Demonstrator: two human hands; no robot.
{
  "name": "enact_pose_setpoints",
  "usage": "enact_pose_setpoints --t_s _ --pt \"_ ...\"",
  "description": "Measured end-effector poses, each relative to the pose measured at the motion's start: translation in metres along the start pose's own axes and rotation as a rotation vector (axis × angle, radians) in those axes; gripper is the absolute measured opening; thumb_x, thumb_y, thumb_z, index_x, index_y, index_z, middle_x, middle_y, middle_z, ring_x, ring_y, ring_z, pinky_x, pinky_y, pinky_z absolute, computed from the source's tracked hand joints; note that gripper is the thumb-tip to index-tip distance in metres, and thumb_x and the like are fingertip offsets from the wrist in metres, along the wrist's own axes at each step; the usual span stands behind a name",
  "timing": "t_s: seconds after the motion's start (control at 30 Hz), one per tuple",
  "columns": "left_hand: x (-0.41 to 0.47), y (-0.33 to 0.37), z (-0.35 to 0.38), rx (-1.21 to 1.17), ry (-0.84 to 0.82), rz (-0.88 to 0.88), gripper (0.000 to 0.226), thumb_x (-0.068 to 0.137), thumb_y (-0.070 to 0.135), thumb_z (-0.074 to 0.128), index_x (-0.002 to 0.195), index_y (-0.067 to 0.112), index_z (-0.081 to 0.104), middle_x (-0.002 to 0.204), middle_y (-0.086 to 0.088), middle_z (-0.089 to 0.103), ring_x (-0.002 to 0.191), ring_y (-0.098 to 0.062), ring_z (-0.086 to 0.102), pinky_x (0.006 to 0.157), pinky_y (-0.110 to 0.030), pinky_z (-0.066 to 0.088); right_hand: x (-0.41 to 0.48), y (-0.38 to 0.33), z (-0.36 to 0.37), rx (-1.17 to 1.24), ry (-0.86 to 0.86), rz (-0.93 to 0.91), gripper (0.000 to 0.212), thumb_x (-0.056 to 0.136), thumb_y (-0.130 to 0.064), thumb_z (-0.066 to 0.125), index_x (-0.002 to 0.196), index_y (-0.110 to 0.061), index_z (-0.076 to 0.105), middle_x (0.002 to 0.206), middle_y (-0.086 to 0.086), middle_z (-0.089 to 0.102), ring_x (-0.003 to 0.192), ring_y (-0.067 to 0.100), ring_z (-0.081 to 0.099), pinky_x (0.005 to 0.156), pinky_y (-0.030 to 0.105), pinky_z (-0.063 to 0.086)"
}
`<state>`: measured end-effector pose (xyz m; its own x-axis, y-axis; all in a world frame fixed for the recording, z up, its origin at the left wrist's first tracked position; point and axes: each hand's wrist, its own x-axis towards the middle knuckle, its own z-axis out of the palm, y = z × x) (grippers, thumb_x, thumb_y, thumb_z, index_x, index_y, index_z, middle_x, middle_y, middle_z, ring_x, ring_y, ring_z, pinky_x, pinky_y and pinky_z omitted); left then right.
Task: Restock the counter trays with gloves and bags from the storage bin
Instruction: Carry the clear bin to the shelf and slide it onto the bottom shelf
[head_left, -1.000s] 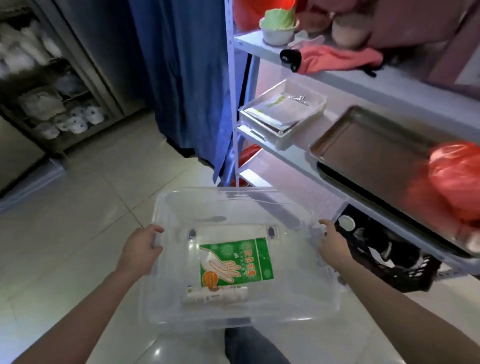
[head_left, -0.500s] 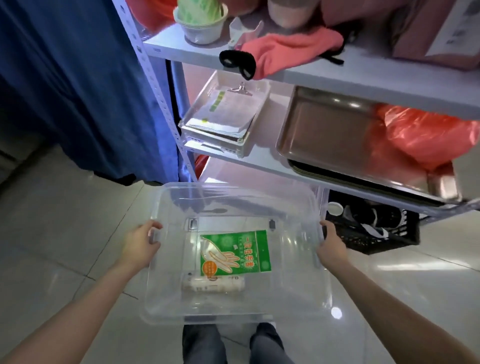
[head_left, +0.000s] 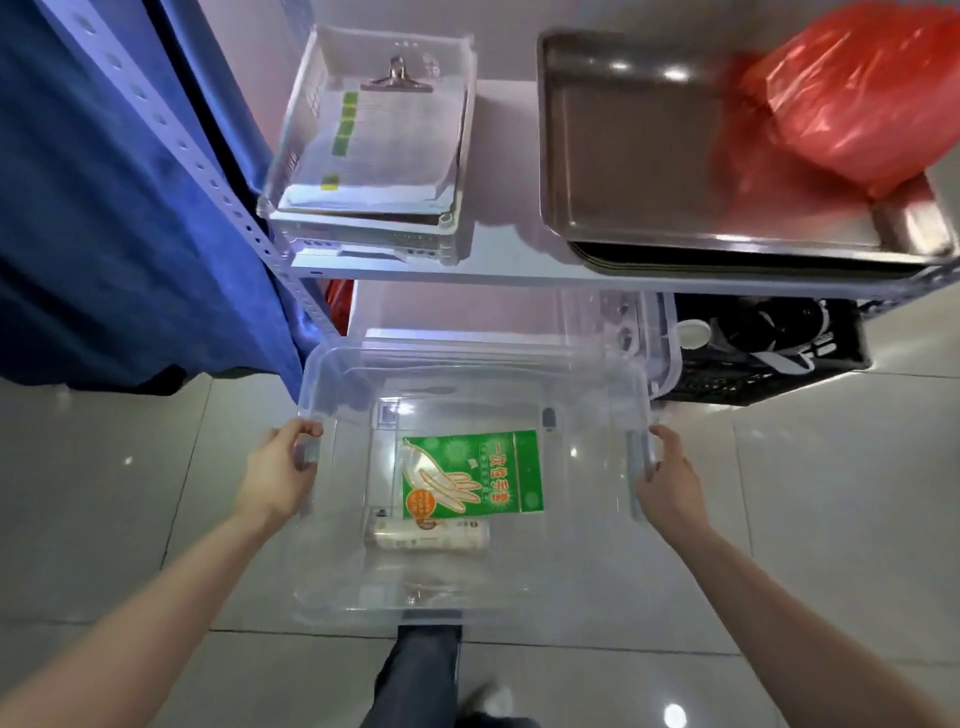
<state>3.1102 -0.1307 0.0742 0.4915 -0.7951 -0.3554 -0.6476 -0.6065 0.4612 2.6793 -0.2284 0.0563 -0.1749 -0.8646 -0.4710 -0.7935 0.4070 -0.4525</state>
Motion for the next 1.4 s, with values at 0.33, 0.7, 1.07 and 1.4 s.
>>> enact_pose_setpoints --t_s 0.33,0.7,1.07,1.4 --pt "0.113 -0.121 0.217 0.020 0.097 0.056 0.040 0.076 -0.002 0.056 0.110 0.018 0.065 0.098 -0.013 0.059 0.083 -0.032 0.058 0.078 -0.036 0.044 0.125 0.118 0.213 0.084 0.092 -0.029 0.055 0.087 -0.005 0.047 0.134 -0.030 0.036 0.090 0.017 0.058 0.074 0.032 0.054 0.066 0.034 0.041" --pt "0.170 -0.201 0.340 0.056 0.182 0.145 0.030 0.078 0.001 0.062 0.106 0.013 0.063 0.095 -0.019 0.063 0.084 -0.039 0.059 0.076 -0.041 0.048 0.204 0.167 0.326 0.099 0.160 -0.152 0.066 0.081 0.001 0.047 0.141 -0.027 0.038 0.098 0.021 0.055 0.089 0.040 0.056 0.081 0.047 0.051" --pt "0.165 -0.176 0.337 0.174 0.136 0.134 0.047 0.078 -0.001 0.060 0.123 0.008 0.054 0.120 -0.025 0.057 0.099 -0.044 0.056 0.085 -0.048 0.047 0.200 0.171 0.302 0.161 0.106 -0.194 0.061 0.083 -0.014 0.063 0.140 -0.022 0.041 0.103 0.013 0.061 0.092 0.030 0.060 0.077 0.028 0.042" --pt "0.124 -0.027 0.311 -0.092 0.236 0.676 0.035 0.081 0.000 0.061 0.114 0.012 0.063 0.113 -0.008 0.067 0.103 -0.026 0.063 0.093 -0.042 0.049 0.179 0.061 0.140 0.766 0.606 -0.350 0.075 0.083 -0.030 0.070 0.143 -0.035 0.025 0.128 0.003 0.055 0.111 0.022 0.058 0.093 0.042 0.050"
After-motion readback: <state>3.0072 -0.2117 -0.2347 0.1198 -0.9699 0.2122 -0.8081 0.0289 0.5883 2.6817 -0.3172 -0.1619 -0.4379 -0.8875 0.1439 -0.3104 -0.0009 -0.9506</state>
